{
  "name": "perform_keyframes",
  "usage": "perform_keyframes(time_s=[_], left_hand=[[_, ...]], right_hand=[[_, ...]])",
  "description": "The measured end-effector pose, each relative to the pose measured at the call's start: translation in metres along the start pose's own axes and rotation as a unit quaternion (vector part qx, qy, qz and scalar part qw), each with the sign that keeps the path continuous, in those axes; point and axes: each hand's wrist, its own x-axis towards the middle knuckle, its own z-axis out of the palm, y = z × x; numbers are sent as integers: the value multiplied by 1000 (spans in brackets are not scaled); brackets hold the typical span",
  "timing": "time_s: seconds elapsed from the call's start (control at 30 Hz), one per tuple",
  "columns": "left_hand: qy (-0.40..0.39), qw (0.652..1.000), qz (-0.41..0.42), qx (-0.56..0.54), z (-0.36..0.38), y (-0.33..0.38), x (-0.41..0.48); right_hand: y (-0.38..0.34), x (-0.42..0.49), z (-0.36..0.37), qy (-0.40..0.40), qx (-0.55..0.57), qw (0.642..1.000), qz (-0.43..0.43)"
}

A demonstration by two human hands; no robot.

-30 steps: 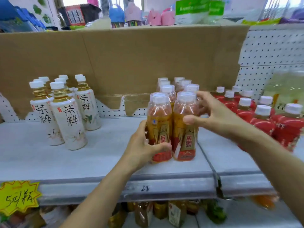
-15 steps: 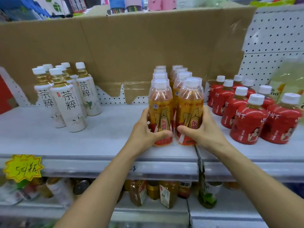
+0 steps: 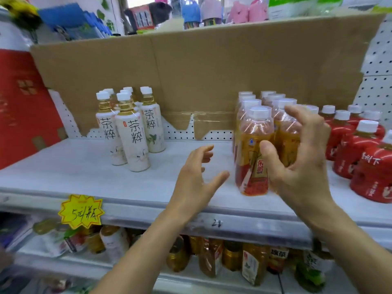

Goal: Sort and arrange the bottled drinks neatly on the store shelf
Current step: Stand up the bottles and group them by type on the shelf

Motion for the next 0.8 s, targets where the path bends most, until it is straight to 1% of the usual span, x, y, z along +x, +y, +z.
perform_keyframes(time_s=[0.07, 0.1, 0.17, 0.23, 0.27, 0.3, 0.33, 0.4, 0.43, 0.5, 0.57, 0.63, 0.7, 0.8], left_hand=[[68, 996, 46, 24, -31, -21, 2], [109, 991, 65, 38, -48, -33, 4], [203, 974, 88, 51, -86, -62, 10], [280, 957, 66, 31, -124, -91, 20], [301, 953, 38, 14, -142, -104, 27], [307, 952, 4, -4, -158, -118, 37], [296, 955, -29, -15, -172, -132, 48], [236, 969, -71, -8, -190, -160, 72], [201, 976, -83, -9, -194, -171, 84], [160, 982, -101, -26, -196, -186, 101], [152, 983, -105, -2, -196, -194, 112], [144, 985, -86, 26, -199, -198, 117], [134, 988, -65, 33, -208, -205, 117], [142, 986, -69, 47, -237, -224, 112]], right_hand=[[-23, 4, 31, -48, 33, 998, -10], [-33, 6, 51, -83, 54, 995, 5], [-50, 9, 99, -168, 88, 980, 63], [-64, 16, 151, -248, 100, 955, 127], [-69, 21, 177, -281, 105, 941, 157], [-75, 26, 201, -308, 114, 926, 185], [-80, 31, 223, -331, 125, 912, 209], [-88, 36, 262, -348, 164, 891, 242], [-91, 36, 278, -337, 182, 888, 254], [-92, 34, 302, -290, 189, 899, 270], [-91, 30, 314, -252, 181, 910, 275], [-87, 30, 316, -238, 166, 918, 271], [-78, 31, 311, -228, 141, 922, 280], [-59, 37, 298, -212, 120, 921, 305]])
